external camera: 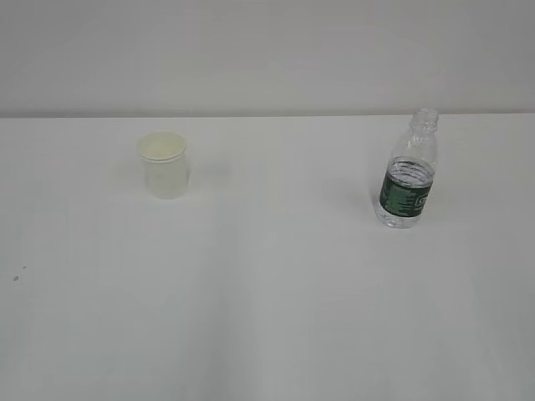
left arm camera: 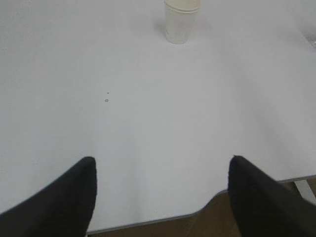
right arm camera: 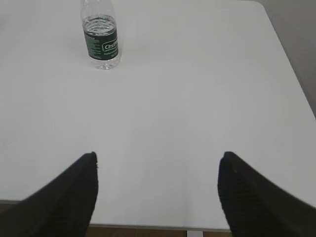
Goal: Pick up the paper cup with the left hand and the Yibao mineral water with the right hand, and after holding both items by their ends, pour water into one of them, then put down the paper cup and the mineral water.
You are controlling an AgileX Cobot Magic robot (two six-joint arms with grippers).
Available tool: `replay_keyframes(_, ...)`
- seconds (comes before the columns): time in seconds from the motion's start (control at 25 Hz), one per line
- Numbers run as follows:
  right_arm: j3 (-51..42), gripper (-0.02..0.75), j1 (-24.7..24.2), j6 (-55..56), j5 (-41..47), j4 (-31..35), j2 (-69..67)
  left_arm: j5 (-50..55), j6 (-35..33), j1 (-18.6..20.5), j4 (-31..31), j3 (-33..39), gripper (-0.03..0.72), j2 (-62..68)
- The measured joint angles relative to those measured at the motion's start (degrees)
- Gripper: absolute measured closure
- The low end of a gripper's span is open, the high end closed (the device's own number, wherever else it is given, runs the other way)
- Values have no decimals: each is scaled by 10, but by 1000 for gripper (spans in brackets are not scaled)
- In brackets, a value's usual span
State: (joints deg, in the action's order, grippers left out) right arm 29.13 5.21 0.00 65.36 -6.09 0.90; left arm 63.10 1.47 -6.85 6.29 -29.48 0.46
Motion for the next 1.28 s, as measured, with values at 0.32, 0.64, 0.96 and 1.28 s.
replay_keyframes(0.32,0,167,0,0,0,0,0,0,0,0,0,0,95,0)
replay_keyframes(0.64,0,167,0,0,0,0,0,0,0,0,0,0,95,0)
replay_keyframes(0.96,0,167,0,0,0,0,0,0,0,0,0,0,95,0)
replay_keyframes(1.28,0,167,0,0,0,0,0,0,0,0,0,0,95,0)
